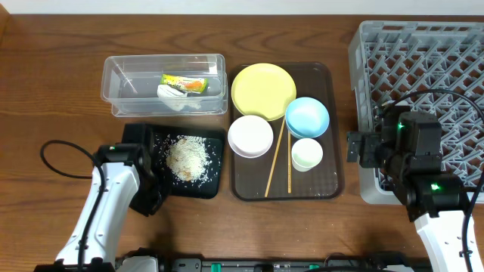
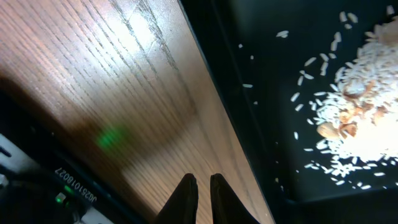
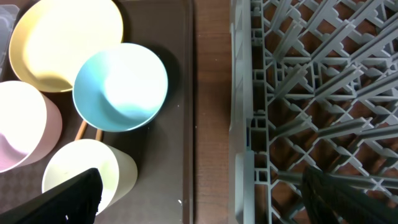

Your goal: Sort waste into correct bins and load items into the dishwasher rack

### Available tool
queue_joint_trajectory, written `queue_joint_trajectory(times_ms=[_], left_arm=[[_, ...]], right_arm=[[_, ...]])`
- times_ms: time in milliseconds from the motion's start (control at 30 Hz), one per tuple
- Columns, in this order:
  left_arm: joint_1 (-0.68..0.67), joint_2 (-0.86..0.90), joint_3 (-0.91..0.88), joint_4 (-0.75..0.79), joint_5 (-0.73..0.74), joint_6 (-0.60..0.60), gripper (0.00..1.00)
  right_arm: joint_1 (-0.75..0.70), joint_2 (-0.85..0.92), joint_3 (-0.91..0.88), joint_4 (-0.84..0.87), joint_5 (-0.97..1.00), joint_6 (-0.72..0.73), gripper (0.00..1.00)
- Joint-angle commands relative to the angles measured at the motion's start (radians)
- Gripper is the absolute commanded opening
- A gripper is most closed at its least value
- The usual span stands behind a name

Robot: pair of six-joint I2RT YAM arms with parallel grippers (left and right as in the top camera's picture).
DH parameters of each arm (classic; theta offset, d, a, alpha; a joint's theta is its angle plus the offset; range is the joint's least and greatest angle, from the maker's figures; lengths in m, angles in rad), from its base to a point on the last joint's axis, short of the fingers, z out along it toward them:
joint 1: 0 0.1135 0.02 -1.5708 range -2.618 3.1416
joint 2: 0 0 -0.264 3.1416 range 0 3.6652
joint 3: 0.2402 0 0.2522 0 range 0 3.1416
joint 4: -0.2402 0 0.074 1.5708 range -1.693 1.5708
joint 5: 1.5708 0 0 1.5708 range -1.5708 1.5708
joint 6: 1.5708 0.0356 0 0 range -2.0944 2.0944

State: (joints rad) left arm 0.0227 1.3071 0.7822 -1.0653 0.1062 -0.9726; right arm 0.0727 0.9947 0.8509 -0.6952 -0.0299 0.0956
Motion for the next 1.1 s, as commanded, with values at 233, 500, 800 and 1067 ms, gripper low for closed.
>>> queue_joint_trajectory(times_ms=[233,500,800,1067], left_arm=[[0.004,0.006,-0.097,0.109,0.107,-0.016,0.13],[0.004,0.012,-0.130,0.158,0.142,-0.015,0.13],[0.004,0.073,-0.130,0.240,0.171,0.011,0.13],[0.004,0.090,-0.130,0.348,0.174,0.010,0.09]], right_arm=[[0.007,-0.002,0.016,-0.002,-0.005,0.005,0.99],[0.007,-0.002,0.016,-0.003,-0.005,0.005,0.99],[0.007,-0.001,0.016,-0.004,-0.005,0.013,0.99],[0.007,-0.001,0.016,-0.005,-0.005,0.013,0.99]])
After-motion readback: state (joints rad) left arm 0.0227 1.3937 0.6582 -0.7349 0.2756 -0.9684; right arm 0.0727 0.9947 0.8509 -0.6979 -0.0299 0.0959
